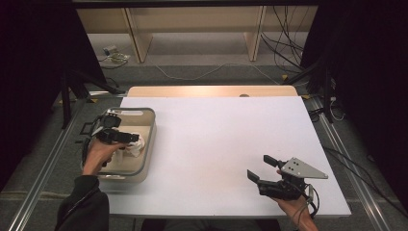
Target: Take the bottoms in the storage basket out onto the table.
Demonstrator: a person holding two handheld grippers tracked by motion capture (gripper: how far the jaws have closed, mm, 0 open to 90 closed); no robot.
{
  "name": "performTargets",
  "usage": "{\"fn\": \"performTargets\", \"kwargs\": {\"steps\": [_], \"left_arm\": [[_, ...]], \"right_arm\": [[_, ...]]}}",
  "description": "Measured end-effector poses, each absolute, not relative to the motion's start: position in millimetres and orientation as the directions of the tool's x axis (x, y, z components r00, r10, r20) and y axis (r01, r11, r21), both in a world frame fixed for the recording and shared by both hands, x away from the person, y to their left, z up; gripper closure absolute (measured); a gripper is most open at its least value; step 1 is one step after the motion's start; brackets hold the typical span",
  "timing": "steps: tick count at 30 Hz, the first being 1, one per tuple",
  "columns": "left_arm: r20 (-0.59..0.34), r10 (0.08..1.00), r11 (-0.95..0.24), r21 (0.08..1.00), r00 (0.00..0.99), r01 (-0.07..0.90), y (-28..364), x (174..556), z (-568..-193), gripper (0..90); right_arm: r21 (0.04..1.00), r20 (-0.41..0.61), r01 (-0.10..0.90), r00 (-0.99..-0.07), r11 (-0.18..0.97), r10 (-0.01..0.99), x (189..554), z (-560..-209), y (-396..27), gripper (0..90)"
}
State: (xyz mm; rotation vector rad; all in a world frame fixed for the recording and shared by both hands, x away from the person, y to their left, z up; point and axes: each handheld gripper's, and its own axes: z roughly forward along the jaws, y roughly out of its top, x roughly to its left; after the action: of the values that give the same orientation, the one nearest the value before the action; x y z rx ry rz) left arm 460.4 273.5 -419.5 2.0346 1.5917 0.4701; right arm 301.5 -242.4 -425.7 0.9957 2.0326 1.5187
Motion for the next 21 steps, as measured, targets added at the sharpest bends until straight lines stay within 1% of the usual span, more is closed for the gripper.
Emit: {"fn": "performTargets", "kwargs": {"steps": [2,10,16,21], "left_arm": [[-0.045,0.969,-0.174,0.570,0.241,0.803,274.5,461.3,-422.3,12.2],[-0.042,0.968,-0.196,0.493,0.248,0.848,275.5,464.6,-428.8,12.4],[-0.041,0.967,-0.207,0.455,0.252,0.866,273.4,468.1,-437.3,13.3],[-0.042,0.967,-0.205,0.446,0.250,0.871,273.8,469.3,-439.8,14.0]], "right_arm": [[0.943,0.090,0.297,-0.659,0.148,0.747,301.5,-425.8,-242.4,21.6],[0.941,0.087,0.300,-0.661,0.155,0.745,301.7,-425.9,-242.1,21.7],[0.941,0.091,0.303,-0.660,0.153,0.746,301.9,-426.1,-242.2,21.8],[0.941,0.090,0.302,-0.660,0.154,0.746,302.1,-426.2,-242.2,21.8]]}}
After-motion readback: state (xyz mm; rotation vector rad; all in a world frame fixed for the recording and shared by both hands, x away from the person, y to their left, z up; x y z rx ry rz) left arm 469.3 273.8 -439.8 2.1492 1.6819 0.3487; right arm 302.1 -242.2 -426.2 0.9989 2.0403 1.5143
